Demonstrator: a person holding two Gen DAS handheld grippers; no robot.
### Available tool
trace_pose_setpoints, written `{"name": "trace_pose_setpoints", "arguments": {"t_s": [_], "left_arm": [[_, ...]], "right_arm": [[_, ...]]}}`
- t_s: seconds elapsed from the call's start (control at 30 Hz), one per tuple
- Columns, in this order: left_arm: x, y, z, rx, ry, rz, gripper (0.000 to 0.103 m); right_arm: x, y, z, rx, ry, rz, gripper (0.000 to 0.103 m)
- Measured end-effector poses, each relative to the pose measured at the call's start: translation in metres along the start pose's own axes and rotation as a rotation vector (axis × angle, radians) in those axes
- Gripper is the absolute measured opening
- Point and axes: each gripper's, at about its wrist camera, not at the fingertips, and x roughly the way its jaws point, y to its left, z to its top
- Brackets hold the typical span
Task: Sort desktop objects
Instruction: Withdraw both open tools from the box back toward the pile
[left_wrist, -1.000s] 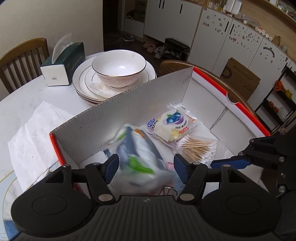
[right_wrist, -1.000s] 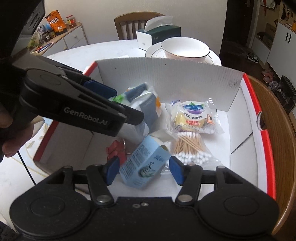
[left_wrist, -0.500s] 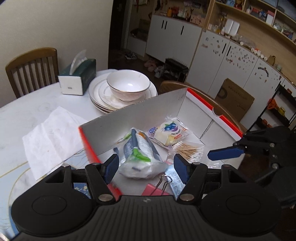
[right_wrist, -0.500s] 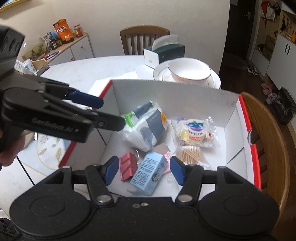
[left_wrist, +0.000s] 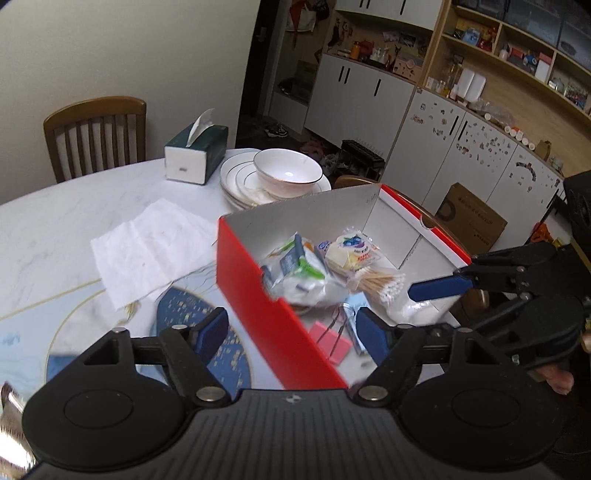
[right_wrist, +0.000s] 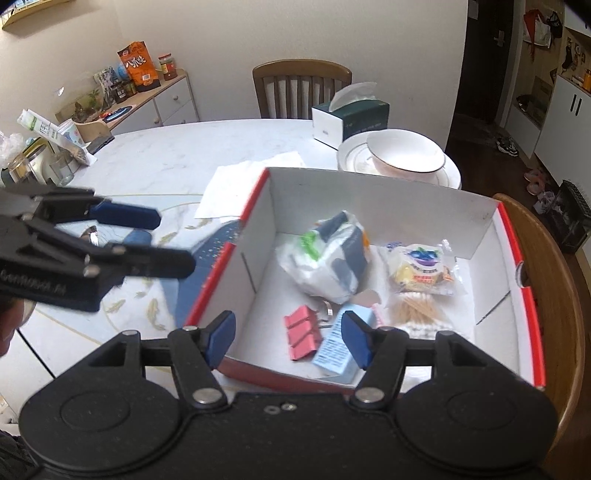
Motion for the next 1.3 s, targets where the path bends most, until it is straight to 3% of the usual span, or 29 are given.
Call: {"name": "trace_pose_setpoints", "arguments": {"t_s": [0.2, 0.43, 0.53, 0.93, 1.3], "left_arm": [[-0.026, 0.024, -0.023, -0.001, -0.008, 0.013, 0.079], [-0.059, 0.061, -0.058, 0.027, -0.013, 0.057, 0.092], [-0.073, 0.080, -0.077, 0.029, -0.012, 0.099, 0.103], [-0.098, 0.169, -0.142, -0.083, 0.077, 0.239, 0.103], [-0.092, 0.210, -0.159, -0.112, 0.131, 0.245, 0.103]], "right_arm": [[0.003, 0.035, 0.008, -0.011, -0.010, 0.011, 0.065], [0.017, 0.082, 0.023, -0.021, -0.004, 0.022, 0.067], [0.027, 0.105, 0.030, -0.015, 0.004, 0.030, 0.067], [0.089, 0.205, 0.064, 0.002, 0.064, 0.079, 0.068], [0.157, 0.261, 0.091, 0.088, 0.139, 0.059, 0.068]]}}
